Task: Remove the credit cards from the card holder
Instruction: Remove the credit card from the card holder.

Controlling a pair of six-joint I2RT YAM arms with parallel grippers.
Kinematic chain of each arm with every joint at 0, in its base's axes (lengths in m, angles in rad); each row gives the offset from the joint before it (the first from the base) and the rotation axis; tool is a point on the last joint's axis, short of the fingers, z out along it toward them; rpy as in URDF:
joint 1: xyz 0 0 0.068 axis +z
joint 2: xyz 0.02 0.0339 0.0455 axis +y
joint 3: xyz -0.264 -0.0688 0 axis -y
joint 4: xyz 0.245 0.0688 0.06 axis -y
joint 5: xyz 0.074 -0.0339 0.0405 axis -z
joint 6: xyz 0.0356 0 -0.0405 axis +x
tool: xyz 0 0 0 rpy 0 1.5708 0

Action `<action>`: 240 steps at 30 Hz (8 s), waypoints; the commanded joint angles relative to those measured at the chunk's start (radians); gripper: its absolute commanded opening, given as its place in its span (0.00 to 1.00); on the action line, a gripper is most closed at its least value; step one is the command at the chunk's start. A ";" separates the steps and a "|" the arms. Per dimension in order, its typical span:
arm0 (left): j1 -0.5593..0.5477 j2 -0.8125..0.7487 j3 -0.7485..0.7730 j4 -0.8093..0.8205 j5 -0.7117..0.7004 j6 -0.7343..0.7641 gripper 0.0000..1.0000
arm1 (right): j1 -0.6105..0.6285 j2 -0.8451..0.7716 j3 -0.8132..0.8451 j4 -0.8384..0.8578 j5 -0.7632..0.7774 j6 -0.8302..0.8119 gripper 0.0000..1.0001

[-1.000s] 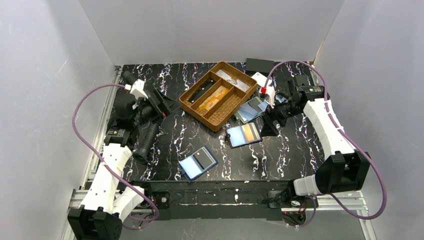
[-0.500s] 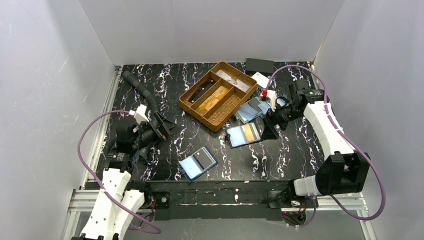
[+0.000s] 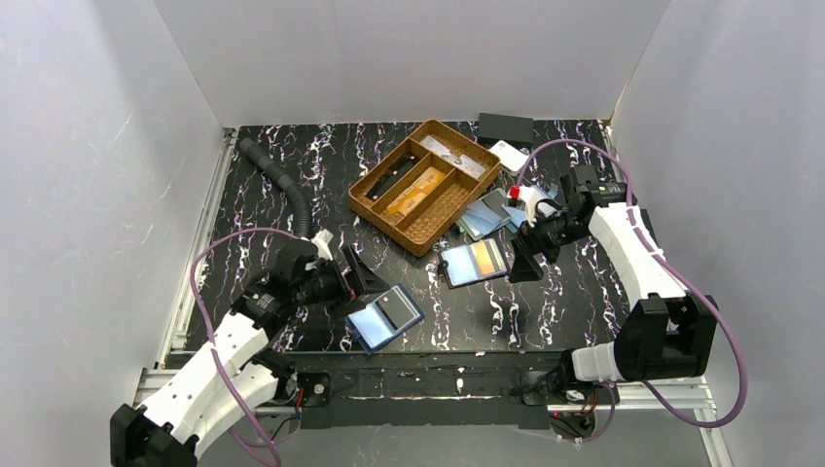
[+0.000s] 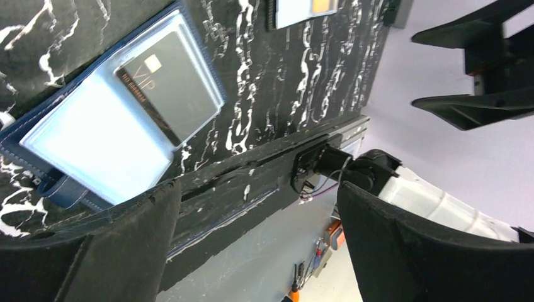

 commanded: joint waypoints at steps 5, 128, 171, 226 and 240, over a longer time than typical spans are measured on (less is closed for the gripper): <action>-0.061 -0.078 -0.178 0.110 -0.124 -0.090 0.93 | 0.038 -0.036 -0.079 0.000 -0.084 -0.101 0.96; -0.412 0.546 -0.225 0.851 -0.453 -0.042 0.49 | 0.454 0.256 -0.469 1.378 -0.165 1.347 0.48; -0.411 0.674 -0.250 0.949 -0.440 -0.088 0.50 | 0.466 0.287 -0.422 1.244 -0.023 1.197 0.59; -0.411 0.673 -0.275 0.975 -0.444 -0.098 0.48 | 0.467 0.273 -0.413 1.258 -0.070 1.189 0.61; -0.411 0.667 -0.285 0.980 -0.445 -0.100 0.49 | 0.464 0.268 -0.399 1.253 -0.109 1.180 0.60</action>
